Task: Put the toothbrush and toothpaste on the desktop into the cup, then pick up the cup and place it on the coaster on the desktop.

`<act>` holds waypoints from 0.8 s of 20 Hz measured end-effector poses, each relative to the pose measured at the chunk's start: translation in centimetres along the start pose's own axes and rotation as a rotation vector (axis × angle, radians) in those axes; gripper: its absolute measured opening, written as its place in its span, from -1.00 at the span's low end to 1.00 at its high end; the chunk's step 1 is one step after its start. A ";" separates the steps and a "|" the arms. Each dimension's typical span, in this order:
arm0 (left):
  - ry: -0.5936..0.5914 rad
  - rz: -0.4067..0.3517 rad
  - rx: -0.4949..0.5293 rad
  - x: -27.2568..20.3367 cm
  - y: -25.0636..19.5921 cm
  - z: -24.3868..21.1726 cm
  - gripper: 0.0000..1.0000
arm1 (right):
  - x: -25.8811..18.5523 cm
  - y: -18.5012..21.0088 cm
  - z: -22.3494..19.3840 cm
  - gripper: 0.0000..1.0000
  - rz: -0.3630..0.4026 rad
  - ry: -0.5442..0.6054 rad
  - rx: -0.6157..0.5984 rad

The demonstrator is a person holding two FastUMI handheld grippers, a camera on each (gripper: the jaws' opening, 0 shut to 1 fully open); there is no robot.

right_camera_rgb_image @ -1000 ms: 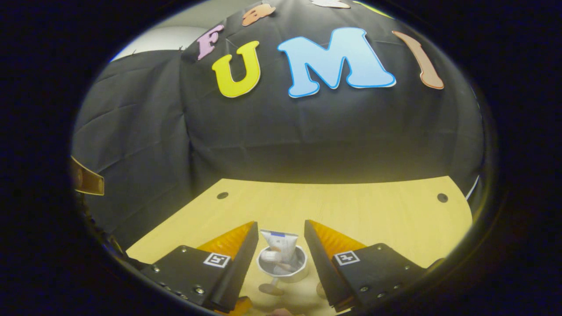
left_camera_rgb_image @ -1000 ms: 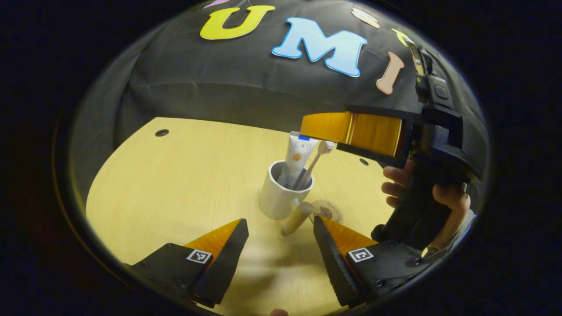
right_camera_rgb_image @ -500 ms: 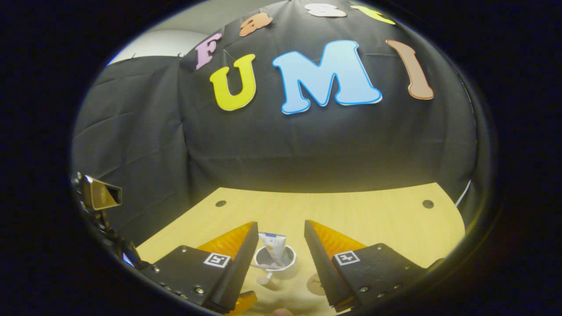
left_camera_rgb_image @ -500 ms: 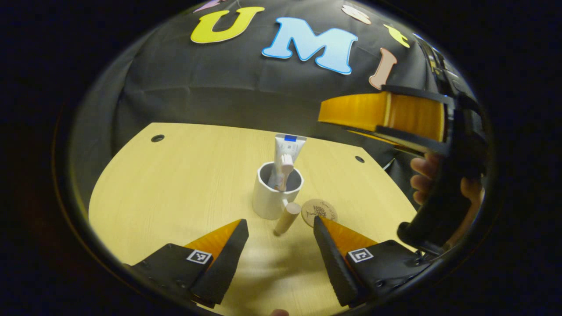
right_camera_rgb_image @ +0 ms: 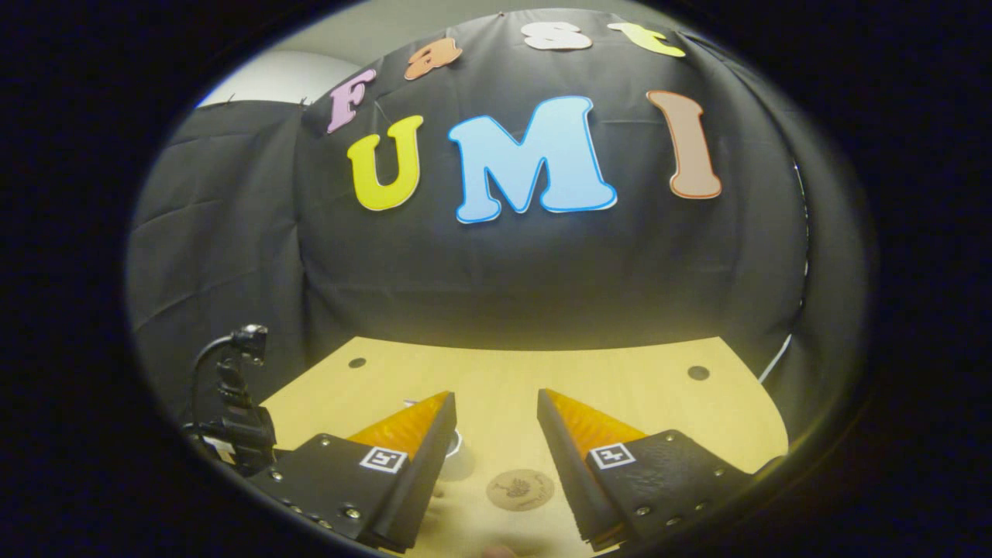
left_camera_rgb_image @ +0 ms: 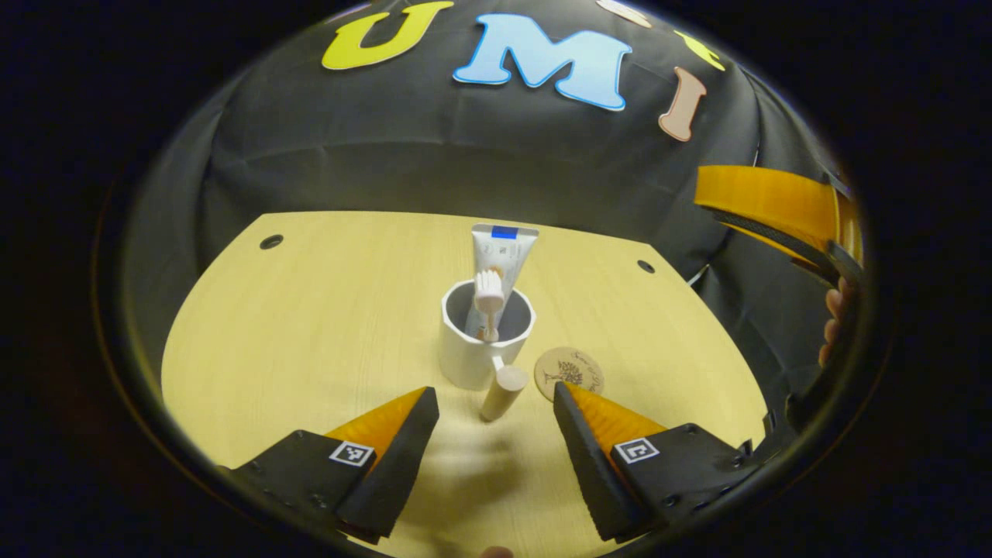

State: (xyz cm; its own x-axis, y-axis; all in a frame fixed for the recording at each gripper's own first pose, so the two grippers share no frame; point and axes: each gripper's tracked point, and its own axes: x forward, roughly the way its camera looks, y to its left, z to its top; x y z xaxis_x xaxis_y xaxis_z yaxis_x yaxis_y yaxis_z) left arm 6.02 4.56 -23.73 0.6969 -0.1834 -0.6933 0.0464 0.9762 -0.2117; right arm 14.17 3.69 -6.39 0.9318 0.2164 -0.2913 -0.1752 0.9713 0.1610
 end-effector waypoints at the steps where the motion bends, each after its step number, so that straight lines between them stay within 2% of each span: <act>1: 0.014 -0.001 -0.001 0.5 -0.1 0.1 0.94 | -0.3 -0.3 -0.2 0.42 -0.006 0.005 0.001; 9: 0.172 0.003 -0.069 3.7 -0.6 -0.1 0.91 | -1.6 -4.0 -1.8 0.42 -0.064 0.048 0.023; 12: 0.219 0.032 -0.056 4.8 -0.5 0.1 0.94 | -1.8 -5.3 -2.3 0.42 -0.080 0.066 0.041; 13: 0.240 0.036 -0.059 5.3 -0.6 0.0 0.89 | -1.9 -5.7 -2.6 0.42 -0.084 0.072 0.046; 16: 0.311 0.061 -0.062 6.3 -0.7 -0.2 0.97 | -2.1 -6.8 -3.2 0.42 -0.091 0.092 0.065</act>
State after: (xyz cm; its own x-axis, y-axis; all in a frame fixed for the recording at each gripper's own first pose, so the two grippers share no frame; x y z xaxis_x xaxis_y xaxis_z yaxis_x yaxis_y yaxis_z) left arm 10.21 2.69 -28.05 0.4448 -0.1610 -0.8810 -0.0389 0.9793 -0.1985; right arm 12.38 -3.05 -9.89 0.9095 0.1384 -0.3921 -0.0672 0.9795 0.1898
